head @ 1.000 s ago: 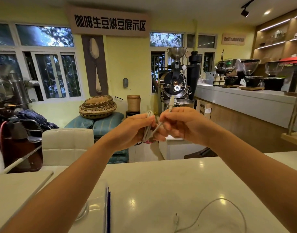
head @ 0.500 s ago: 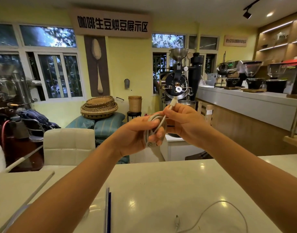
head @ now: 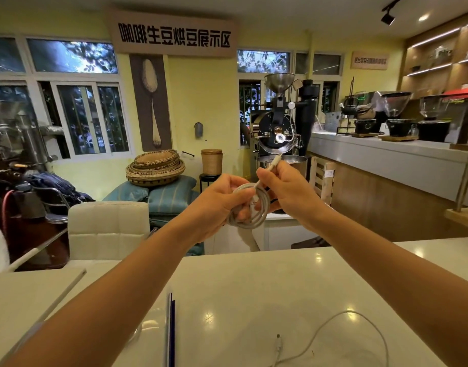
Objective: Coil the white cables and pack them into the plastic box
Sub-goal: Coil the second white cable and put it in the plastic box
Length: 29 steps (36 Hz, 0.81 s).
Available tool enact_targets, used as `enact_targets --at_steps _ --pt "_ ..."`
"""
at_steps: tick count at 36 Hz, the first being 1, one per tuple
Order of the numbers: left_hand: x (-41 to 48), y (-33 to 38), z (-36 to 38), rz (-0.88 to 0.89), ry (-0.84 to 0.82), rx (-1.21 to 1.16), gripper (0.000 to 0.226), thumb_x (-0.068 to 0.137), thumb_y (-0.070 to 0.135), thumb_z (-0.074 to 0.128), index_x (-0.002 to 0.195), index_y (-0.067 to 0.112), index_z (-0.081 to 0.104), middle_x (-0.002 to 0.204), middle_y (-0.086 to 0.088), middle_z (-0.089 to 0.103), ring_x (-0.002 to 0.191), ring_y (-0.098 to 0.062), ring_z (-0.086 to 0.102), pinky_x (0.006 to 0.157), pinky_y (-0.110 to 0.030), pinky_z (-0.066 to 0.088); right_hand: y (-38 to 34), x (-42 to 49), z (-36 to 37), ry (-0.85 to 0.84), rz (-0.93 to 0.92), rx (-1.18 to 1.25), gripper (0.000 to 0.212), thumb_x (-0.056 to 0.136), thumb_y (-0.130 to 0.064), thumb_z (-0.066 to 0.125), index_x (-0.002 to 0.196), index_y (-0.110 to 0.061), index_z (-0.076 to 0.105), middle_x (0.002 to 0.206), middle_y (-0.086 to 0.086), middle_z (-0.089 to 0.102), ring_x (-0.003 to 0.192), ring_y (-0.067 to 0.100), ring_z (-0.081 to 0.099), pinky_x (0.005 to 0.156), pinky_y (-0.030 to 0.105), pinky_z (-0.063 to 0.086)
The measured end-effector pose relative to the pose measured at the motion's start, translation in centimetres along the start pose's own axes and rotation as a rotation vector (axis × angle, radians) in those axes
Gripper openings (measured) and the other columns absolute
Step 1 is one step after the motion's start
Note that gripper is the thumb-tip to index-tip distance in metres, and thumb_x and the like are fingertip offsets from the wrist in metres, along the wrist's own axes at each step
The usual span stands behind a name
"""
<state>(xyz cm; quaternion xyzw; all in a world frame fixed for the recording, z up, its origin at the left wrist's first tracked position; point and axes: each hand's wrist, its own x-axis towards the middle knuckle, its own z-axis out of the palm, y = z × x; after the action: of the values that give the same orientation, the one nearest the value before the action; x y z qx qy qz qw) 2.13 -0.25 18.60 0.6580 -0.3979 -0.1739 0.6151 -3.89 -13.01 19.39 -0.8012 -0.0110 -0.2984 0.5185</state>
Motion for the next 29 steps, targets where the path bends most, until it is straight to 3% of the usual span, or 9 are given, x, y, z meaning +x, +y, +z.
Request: enact_targets --at_steps 5,7,9,12,14,17,19,25,29 --pt "0.0 -0.2 0.7 0.058 0.013 0.202 0.008 0.094 0.019 0.044 0.087 0.024 0.045 0.063 0.000 0.051 0.045 -0.002 0.049 0.054 -0.023 0.042 0.1 -0.3 0.0 0.011 0.016 -0.050 0.023 0.094 -0.028 0.040 0.073 -0.020 0.043 0.088 0.016 0.055 0.079 0.028 0.056 0.084 0.048 0.051" --pt "0.1 -0.3 0.8 0.112 0.042 0.329 0.014 0.094 0.021 0.042 0.083 0.028 0.044 0.071 0.003 0.053 0.061 -0.008 0.053 0.060 -0.024 0.045 0.2 -0.3 -0.1 0.018 0.031 -0.001 0.023 0.094 -0.026 0.041 0.073 -0.018 0.044 0.085 0.016 0.056 0.071 0.025 0.055 0.074 0.040 0.053" --pt "0.1 -0.4 1.0 0.171 0.080 0.430 0.019 0.095 0.020 0.040 0.079 0.031 0.041 0.077 0.005 0.052 0.075 -0.013 0.051 0.064 -0.024 0.045 0.4 -0.3 -0.1 0.032 0.046 0.036 0.022 0.094 -0.024 0.042 0.074 -0.016 0.046 0.077 0.013 0.057 0.060 0.016 0.053 0.058 0.022 0.049" --pt "0.1 -0.6 1.2 0.206 0.122 0.464 0.021 0.095 0.017 0.040 0.078 0.030 0.039 0.077 0.005 0.050 0.080 -0.016 0.051 0.069 -0.028 0.046 0.7 -0.2 0.0 0.031 0.118 0.114 0.023 0.093 -0.024 0.045 0.073 -0.013 0.051 0.067 0.004 0.057 0.054 0.011 0.053 0.043 0.010 0.046" --pt "0.1 -0.8 1.2 0.211 0.123 0.474 0.021 0.095 0.017 0.039 0.079 0.030 0.038 0.078 0.004 0.051 0.080 -0.018 0.052 0.073 -0.034 0.049 0.7 -0.1 0.0 0.008 0.178 0.172 0.025 0.091 -0.024 0.049 0.071 -0.011 0.055 0.064 0.003 0.059 0.053 0.012 0.055 0.044 0.012 0.049" --pt "0.1 -1.3 1.1 0.227 0.113 0.514 0.023 0.096 0.018 0.037 0.076 0.030 0.037 0.072 0.006 0.048 0.066 -0.009 0.046 0.058 -0.014 0.042 1.1 -0.2 0.2 0.015 0.246 0.204 0.021 0.088 -0.024 0.055 0.075 -0.008 0.059 0.064 0.004 0.060 0.052 0.012 0.056 0.046 0.016 0.048" --pt "0.1 -1.5 1.1 0.233 0.116 0.536 0.024 0.096 0.018 0.036 0.076 0.030 0.036 0.068 0.006 0.046 0.060 -0.006 0.041 0.050 -0.007 0.038 1.5 -0.3 0.5 0.030 0.267 0.211 0.021 0.087 -0.024 0.056 0.075 -0.008 0.061 0.066 0.004 0.061 0.054 0.011 0.056 0.051 0.018 0.047" --pt "0.3 -1.8 1.1 0.234 0.138 0.529 0.008 0.096 0.017 0.035 0.090 0.018 0.040 0.070 0.009 0.047 0.062 -0.004 0.043 0.052 -0.005 0.041 1.6 -0.3 0.6 -0.016 0.322 0.184 0.029 0.090 -0.028 0.050 0.069 -0.012 0.061 0.067 0.003 0.060 0.059 0.012 0.055 0.062 0.022 0.047" --pt "0.4 -1.7 1.0 0.241 0.135 0.503 0.017 0.096 0.018 0.036 0.083 0.026 0.041 0.076 0.010 0.051 0.070 -0.007 0.049 0.061 -0.015 0.042 1.6 -0.3 0.7 -0.055 0.359 0.177 0.029 0.092 -0.030 0.048 0.077 -0.010 0.063 0.068 0.002 0.060 0.061 0.011 0.055 0.063 0.021 0.046"
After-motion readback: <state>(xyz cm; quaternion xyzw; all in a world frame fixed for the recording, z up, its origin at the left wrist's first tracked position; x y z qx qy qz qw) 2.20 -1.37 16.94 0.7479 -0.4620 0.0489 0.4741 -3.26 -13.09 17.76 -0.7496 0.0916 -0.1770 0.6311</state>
